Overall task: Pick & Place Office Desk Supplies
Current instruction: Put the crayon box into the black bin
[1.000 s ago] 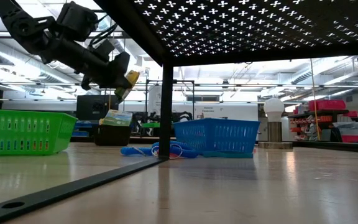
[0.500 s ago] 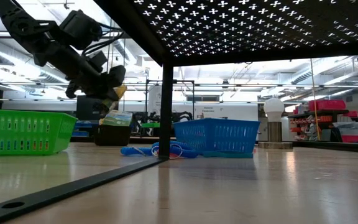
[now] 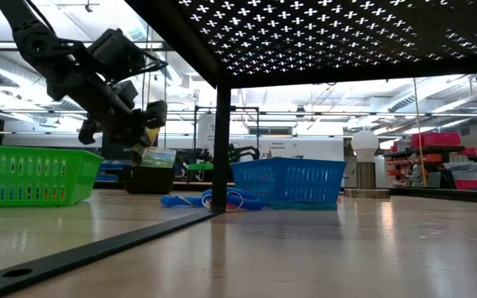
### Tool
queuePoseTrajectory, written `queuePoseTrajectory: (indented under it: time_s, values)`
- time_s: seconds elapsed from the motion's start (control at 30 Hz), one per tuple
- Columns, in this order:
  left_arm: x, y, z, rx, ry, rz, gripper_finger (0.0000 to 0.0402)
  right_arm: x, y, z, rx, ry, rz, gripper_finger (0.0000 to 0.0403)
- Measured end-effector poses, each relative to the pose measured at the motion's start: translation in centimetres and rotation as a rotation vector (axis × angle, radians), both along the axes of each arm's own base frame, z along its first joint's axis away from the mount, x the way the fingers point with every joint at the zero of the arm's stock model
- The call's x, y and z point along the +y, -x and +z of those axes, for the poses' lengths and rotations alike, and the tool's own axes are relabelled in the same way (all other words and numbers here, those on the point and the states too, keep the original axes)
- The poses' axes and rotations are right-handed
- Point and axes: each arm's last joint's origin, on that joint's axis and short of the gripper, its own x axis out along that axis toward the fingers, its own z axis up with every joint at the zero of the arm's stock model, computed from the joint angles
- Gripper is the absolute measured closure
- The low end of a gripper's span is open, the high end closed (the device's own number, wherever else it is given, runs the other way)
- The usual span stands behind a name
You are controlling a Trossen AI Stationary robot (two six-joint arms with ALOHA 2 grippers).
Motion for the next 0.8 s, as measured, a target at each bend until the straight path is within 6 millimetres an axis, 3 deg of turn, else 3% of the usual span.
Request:
queuePoseTrajectory:
  time_s: [0.27, 0.8]
  values:
    - [-0.39, -0.43, -1.00, -0.056, -0.027, 0.103, 0.0367, 0.00, 0.00, 0.00, 0.000, 0.000, 0.000, 0.0124]
    - [-0.82, -0.57, -0.63, -0.059, -0.082, 0.149, 0.0367, 0.00, 0.00, 0.00, 0.000, -0.001, 0.000, 0.0124]
